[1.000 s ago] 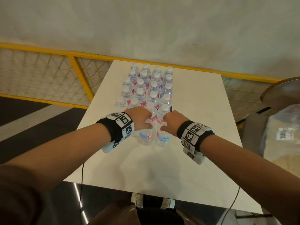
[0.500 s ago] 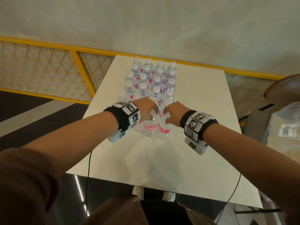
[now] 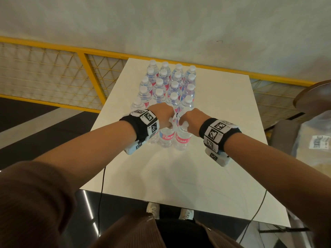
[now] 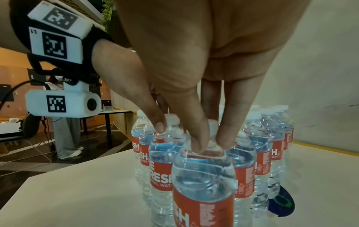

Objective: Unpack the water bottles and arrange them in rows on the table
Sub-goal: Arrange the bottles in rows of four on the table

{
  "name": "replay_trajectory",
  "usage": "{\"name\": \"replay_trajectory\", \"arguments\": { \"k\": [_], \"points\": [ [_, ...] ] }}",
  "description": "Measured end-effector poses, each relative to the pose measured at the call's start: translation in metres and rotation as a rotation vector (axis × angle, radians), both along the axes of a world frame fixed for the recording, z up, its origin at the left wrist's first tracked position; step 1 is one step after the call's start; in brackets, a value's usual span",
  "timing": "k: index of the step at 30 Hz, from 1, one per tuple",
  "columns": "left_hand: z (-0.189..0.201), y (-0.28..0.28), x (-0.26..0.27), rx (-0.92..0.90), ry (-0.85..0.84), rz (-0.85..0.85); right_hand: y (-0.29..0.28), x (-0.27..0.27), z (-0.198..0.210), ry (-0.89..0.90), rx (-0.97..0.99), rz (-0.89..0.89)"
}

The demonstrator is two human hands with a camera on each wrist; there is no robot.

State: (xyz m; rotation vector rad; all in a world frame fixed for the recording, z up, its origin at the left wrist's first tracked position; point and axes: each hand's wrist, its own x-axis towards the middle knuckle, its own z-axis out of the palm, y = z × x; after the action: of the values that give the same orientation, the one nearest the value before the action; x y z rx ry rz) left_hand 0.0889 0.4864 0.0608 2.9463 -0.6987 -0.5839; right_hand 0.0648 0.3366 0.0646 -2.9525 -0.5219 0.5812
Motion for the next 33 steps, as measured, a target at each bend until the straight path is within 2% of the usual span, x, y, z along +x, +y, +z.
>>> {"name": "replay_trajectory", "arguments": {
  "k": [9, 15, 27, 33],
  "points": [
    [0.005, 0.005, -0.006, -0.052, 0.044, -0.024, -0.002, -0.003, 0.004, -0.003, 0.021, -0.068],
    [0.009, 0.006, -0.001, -0.045, 0.108, -0.017, 0.002, 0.0, 0.007, 0.002, -0.009, -0.036],
    [0.004, 0.006, -0.001, -0.08, 0.082, -0.038, 0.009, -0.004, 0.005, -0.071, 0.005, -0.05],
    [0.005, 0.007, -0.005, -0.088, 0.084, -0.023, 0.009, -0.004, 0.007, 0.028, -0.052, -0.075]
  ]
}}
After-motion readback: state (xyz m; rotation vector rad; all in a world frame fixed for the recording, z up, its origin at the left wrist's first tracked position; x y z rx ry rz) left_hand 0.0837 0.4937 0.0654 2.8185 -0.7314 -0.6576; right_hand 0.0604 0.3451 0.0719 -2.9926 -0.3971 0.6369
